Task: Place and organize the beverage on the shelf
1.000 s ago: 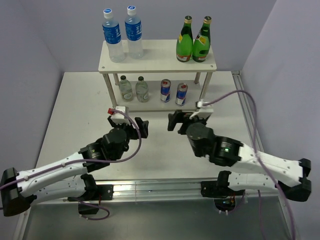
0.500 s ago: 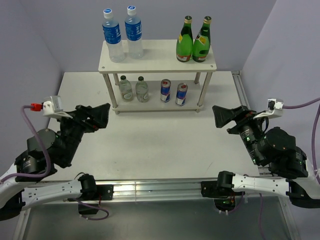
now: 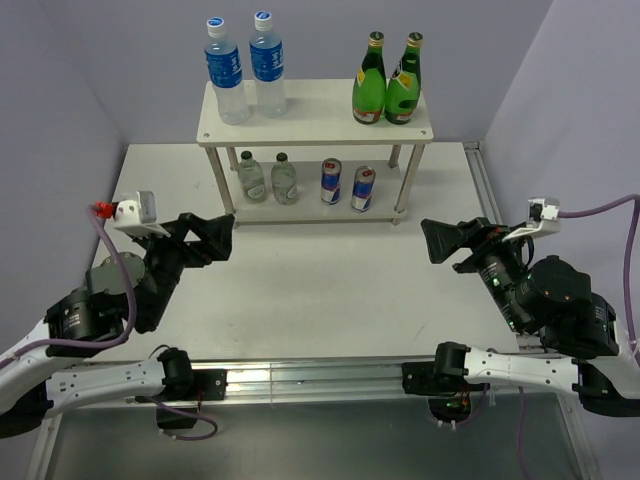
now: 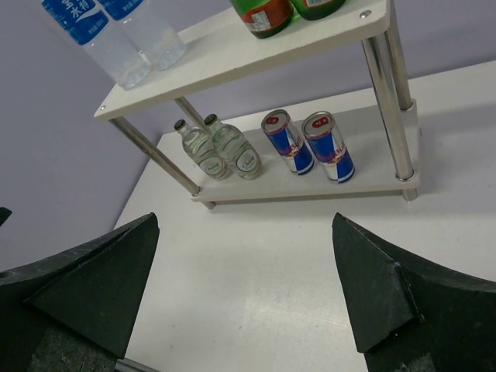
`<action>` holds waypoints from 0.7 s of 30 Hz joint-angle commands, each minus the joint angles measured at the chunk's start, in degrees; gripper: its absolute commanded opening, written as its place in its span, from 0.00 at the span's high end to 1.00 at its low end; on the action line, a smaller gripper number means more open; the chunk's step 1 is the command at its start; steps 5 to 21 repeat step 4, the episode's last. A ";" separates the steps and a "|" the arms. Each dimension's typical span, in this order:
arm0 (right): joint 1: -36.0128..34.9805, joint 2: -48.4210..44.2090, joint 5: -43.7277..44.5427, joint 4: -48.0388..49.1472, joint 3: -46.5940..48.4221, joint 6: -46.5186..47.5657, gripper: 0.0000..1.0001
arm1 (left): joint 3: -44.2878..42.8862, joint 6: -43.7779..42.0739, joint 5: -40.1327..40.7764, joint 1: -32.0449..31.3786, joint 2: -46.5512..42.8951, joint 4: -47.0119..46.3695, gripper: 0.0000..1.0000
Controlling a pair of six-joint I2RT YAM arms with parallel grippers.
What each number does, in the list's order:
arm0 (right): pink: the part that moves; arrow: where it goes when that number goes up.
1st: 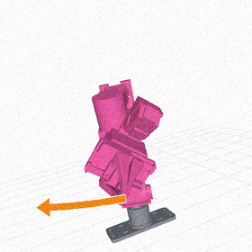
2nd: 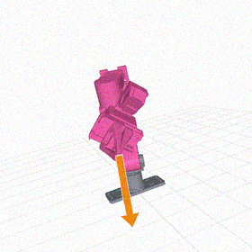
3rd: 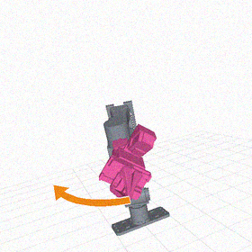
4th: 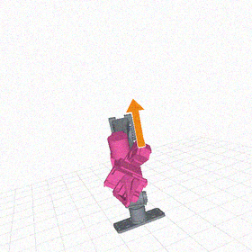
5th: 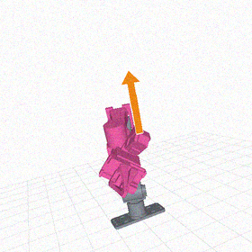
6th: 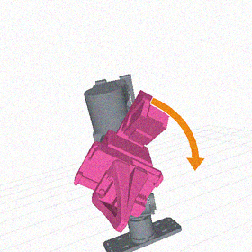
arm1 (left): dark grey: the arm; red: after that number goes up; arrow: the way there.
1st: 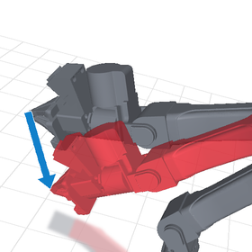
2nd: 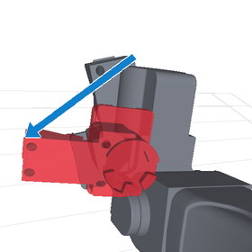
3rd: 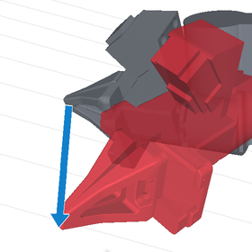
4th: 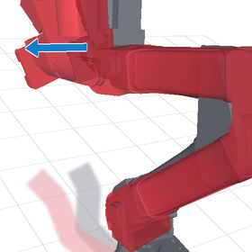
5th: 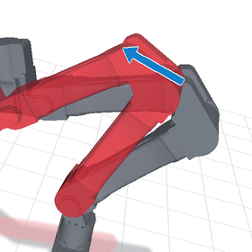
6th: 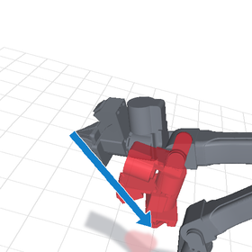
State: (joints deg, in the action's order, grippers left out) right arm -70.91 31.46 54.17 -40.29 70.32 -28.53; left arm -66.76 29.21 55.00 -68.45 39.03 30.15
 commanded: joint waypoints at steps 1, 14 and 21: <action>-0.28 -0.88 -1.79 2.40 -0.36 2.60 0.00 | 0.23 -0.91 1.33 -0.37 -0.44 -0.01 0.01; -0.28 -3.41 -4.41 7.04 -2.99 5.58 0.00 | 0.14 -0.56 1.86 -0.64 -0.35 0.34 0.01; -0.28 -3.41 -4.41 7.04 -2.99 5.58 0.00 | 0.14 -0.56 1.86 -0.64 -0.35 0.34 0.01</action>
